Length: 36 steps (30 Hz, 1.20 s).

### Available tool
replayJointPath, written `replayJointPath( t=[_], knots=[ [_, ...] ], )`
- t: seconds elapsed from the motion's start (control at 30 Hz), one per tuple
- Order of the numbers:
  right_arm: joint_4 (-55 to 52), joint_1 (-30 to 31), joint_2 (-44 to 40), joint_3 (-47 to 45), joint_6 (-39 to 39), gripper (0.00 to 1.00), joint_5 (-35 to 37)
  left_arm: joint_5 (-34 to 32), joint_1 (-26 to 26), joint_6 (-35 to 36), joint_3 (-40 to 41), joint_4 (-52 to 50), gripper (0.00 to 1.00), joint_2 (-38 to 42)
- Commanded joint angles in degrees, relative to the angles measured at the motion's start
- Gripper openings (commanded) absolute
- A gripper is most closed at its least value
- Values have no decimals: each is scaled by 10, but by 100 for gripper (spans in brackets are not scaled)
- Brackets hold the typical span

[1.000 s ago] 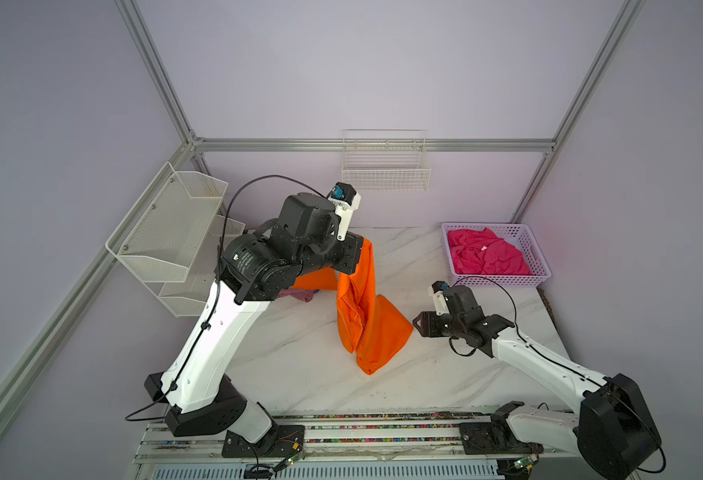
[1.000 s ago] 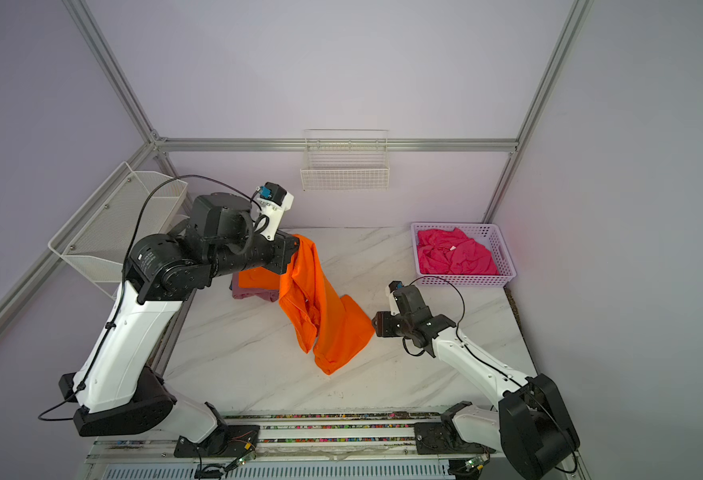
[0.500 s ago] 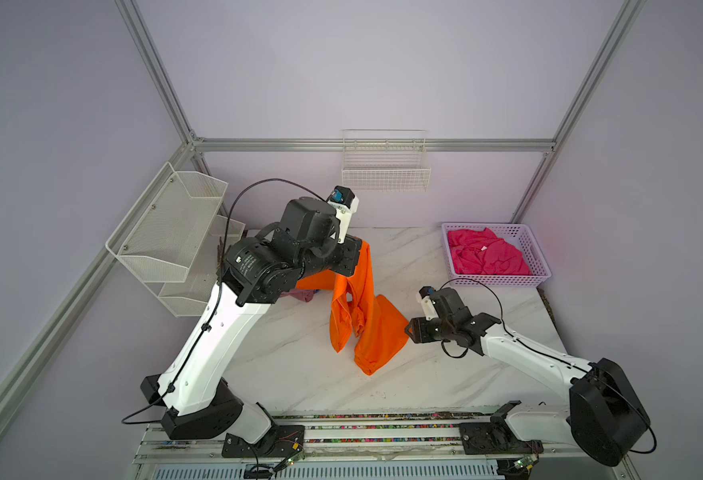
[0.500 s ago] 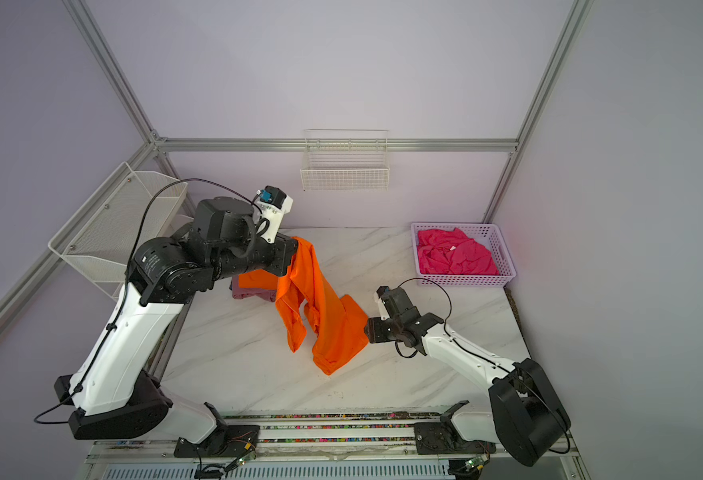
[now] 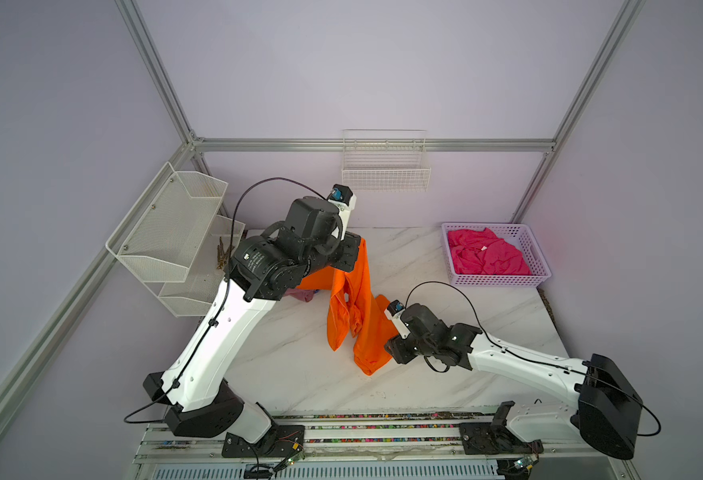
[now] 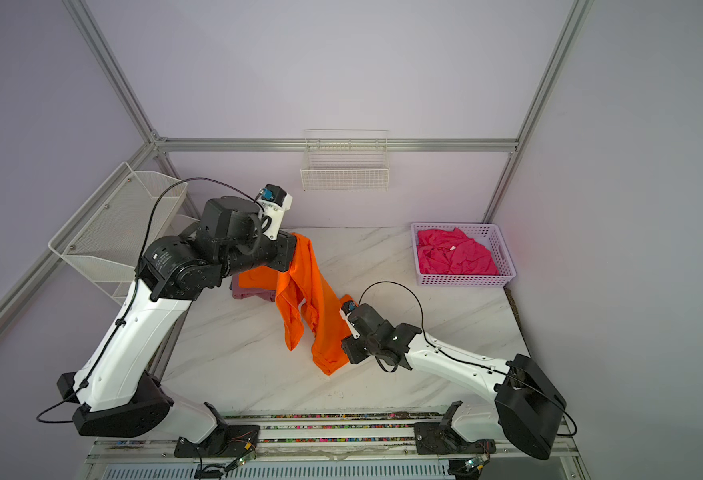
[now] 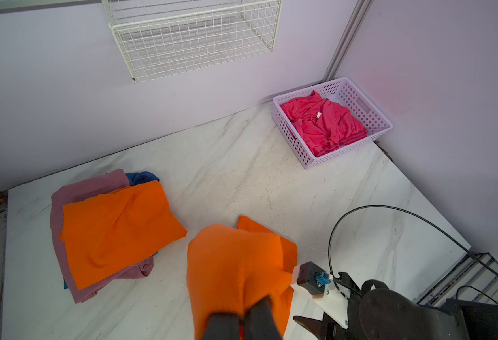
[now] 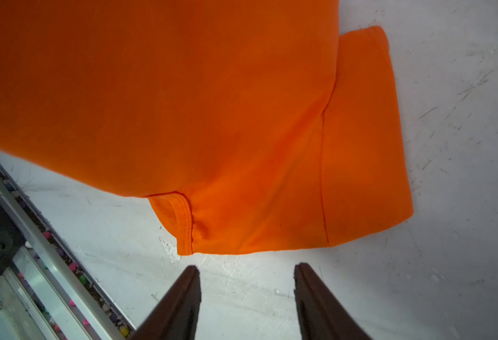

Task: Fold and stack t-shirts
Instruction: Flatten out the T-shirt at the center of the board.

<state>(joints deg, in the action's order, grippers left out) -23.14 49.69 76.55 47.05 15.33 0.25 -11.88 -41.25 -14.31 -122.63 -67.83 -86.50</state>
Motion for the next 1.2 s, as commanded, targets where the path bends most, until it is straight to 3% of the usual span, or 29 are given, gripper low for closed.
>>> replayJointPath(
  t=[0.0,0.17,0.33,0.63,1.17],
  knots=[
    [6,15,13,14,-2,57,38,-36,5,8,8,21,0,14],
    [-6,33,-11,32,7,57,95,-87,7,-3,36,4,0,39],
    [18,38,-59,29,7,56,101,-70,10,-8,67,14,0,50],
    [23,75,37,19,4,54,94,-46,11,4,67,14,0,24],
    [39,136,173,66,13,53,64,-75,13,-10,139,31,0,71]
  ],
)
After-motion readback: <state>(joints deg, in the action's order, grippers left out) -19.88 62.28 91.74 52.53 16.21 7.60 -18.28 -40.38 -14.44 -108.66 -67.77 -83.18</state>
